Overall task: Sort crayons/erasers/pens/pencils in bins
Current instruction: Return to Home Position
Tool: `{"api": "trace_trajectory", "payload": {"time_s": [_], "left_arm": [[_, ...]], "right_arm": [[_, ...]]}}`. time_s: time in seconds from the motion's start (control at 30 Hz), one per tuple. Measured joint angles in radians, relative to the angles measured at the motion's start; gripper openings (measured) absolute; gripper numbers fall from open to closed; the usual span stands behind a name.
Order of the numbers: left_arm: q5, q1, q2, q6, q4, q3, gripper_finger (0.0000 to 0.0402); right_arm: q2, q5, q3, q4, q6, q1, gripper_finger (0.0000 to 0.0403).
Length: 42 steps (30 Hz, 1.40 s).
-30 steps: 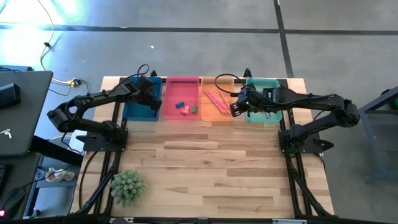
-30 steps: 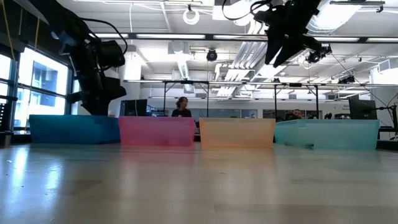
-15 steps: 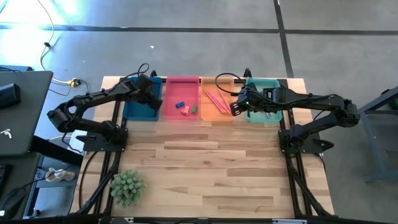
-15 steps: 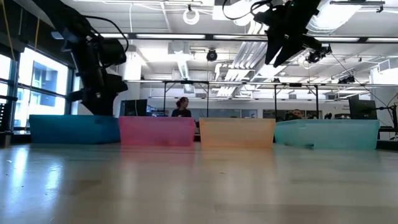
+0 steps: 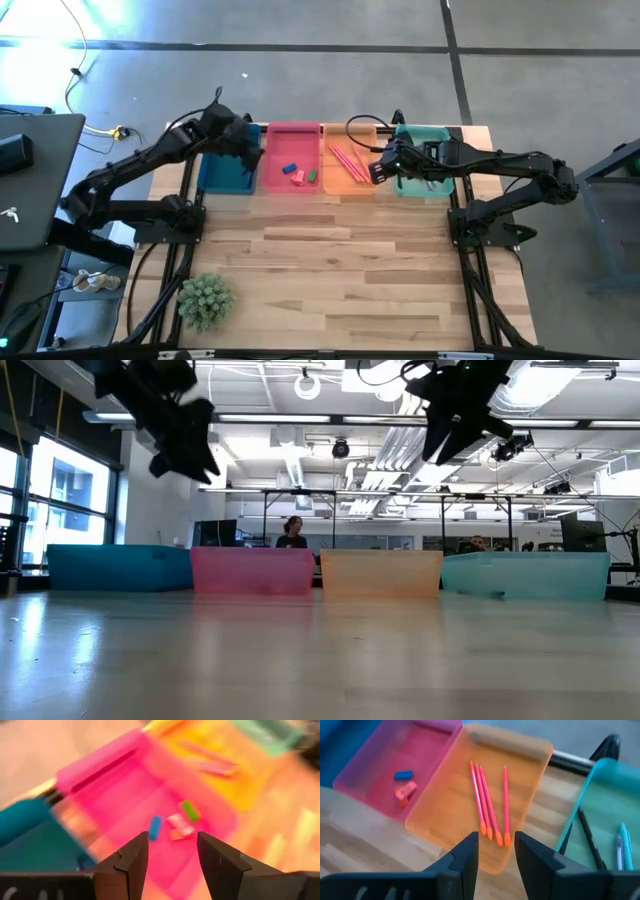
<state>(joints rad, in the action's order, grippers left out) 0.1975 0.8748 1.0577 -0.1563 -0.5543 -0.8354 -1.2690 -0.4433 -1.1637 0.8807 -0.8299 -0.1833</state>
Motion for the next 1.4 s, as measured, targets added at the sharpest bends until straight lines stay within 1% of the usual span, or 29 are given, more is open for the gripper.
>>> {"api": "trace_trajectory", "payload": {"time_s": [0.07,0.13,0.4,0.57,0.77,0.87,1.0,1.07,1.17,1.3,1.4], "left_arm": [[0.019,-0.044,-0.051,0.024,0.021,0.009,0.0154],[0.02,-0.098,-0.105,0.022,0.076,0.042,0.0154],[0.022,-0.284,-0.317,-0.135,0.372,0.284,0.0152],[0.022,-0.363,-0.417,-0.184,0.441,0.422,0.014],[0.028,-0.448,-0.546,-0.226,0.512,0.552,0.0116],[0.027,-0.484,-0.614,-0.246,0.561,0.604,0.0103],[0.027,-0.52,-0.699,-0.253,0.575,0.651,0.0084],[0.026,-0.536,-0.739,-0.253,0.574,0.673,0.0073],[0.025,-0.553,-0.791,-0.253,0.579,0.703,0.0051],[0.025,-0.563,-0.849,-0.26,0.585,0.742,0.0012],[0.029,-0.563,-0.879,-0.257,0.578,0.745,0.0004]], "right_arm": [[0.0,-0.023,0.0,-0.026,0.008,0.0,0.0119],[0.0,-0.032,0.0,-0.065,0.048,0.0,0.0119],[0.0,-0.037,0.0,-0.297,0.291,0.0,0.0119],[0.0,-0.03,0.0,-0.401,0.455,0.0,0.0119],[0.0,-0.023,-0.066,-0.359,0.543,-0.013,0.0119],[0.001,-0.023,-0.131,-0.287,0.581,-0.026,0.0119],[0.002,-0.023,-0.219,-0.152,0.596,-0.048,0.0119],[0.01,-0.027,-0.25,-0.115,0.596,-0.06,0.0119],[0.045,-0.027,-0.263,-0.103,0.623,-0.081,0.0119],[0.126,-0.028,-0.263,-0.079,0.627,-0.111,0.0119],[0.19,-0.028,-0.263,-0.063,0.626,-0.119,0.0119]]}}
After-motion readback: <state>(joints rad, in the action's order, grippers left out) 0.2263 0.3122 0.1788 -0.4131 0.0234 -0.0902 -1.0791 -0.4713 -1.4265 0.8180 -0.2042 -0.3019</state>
